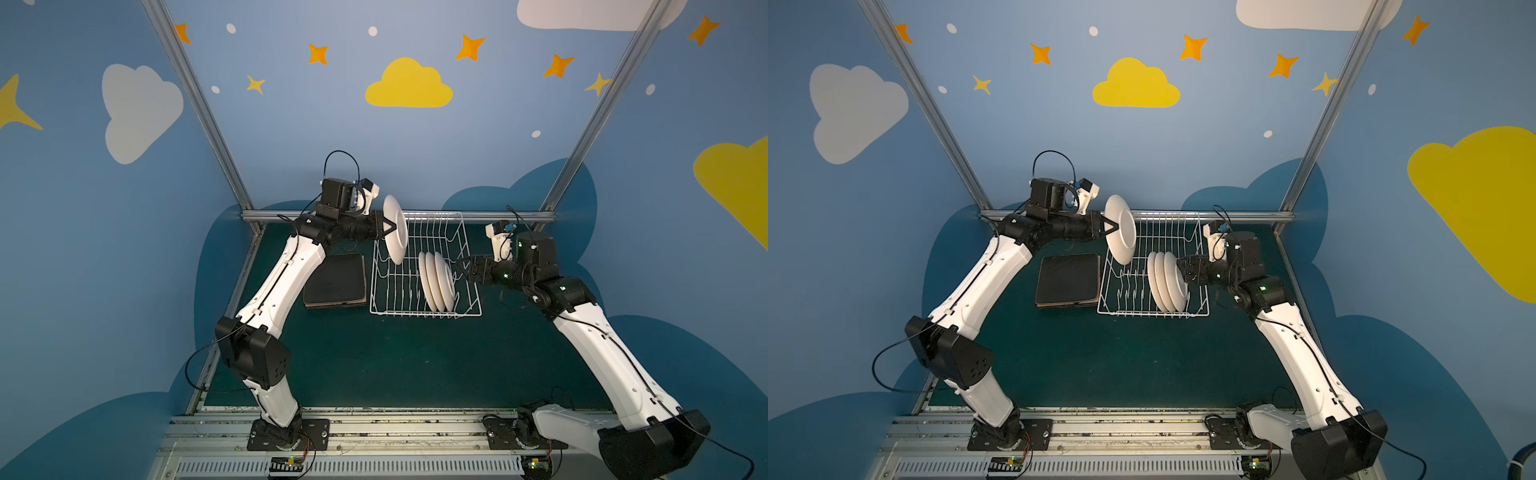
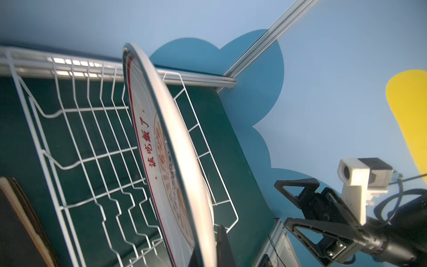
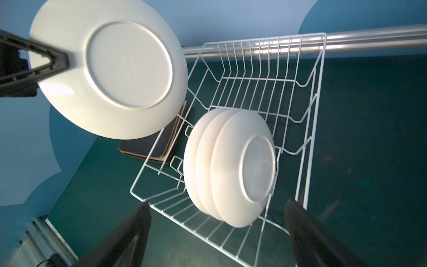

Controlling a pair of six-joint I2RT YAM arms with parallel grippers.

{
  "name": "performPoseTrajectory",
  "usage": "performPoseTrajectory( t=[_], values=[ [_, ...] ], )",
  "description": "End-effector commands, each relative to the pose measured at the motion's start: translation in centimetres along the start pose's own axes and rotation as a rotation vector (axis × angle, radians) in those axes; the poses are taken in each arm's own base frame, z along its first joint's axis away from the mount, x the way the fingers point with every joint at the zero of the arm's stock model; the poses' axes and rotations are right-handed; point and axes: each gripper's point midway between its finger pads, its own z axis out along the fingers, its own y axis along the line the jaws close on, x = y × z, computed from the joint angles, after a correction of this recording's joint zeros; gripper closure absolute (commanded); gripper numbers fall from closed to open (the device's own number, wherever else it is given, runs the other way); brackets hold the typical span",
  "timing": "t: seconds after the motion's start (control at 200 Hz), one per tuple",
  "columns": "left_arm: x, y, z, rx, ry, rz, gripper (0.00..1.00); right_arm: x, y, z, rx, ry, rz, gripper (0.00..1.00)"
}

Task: Unload the plates from the dish rack
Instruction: Pick up a plate from the dish rack.

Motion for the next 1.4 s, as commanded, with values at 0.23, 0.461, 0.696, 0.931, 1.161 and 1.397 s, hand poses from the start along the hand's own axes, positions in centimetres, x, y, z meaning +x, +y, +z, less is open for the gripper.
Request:
performPoseTrajectory(
  t=[0.23,0.461,0.696,0.931,1.161,1.397],
  values=[
    [-1.9,-1.8,-4.1,-0.202,-0.260,0.590,0.97,-3.5,3.2,-1.2,-0.143,-0.054,0.110,0.10],
    [0.1,-3.2,-4.5,-0.285,-0.308,0.982,0.97,-4.6,4.0,-0.8,-0.188,-0.053,0.136,0.10],
    [3.7,-2.5,-2.4,-0.374,-0.141,1.275,0.97,-5.0,4.5,-0.1,-0.227,-0.063,0.167,0.10],
    [5.6,-1.3,-0.8,-0.486,-0.071,1.501,0.97,-5.4,4.5,0.3,-0.239,-0.073,0.210,0.12],
    [6.8,-1.7,0.6,-0.507,-0.043,1.628,0.97,-4.3,4.0,2.3,-0.246,-0.018,0.276,0.15],
    [8.5,-1.3,2.3,-0.521,0.000,1.752,0.97,-3.6,4.2,4.4,-0.287,0.052,0.340,0.24]
  ],
)
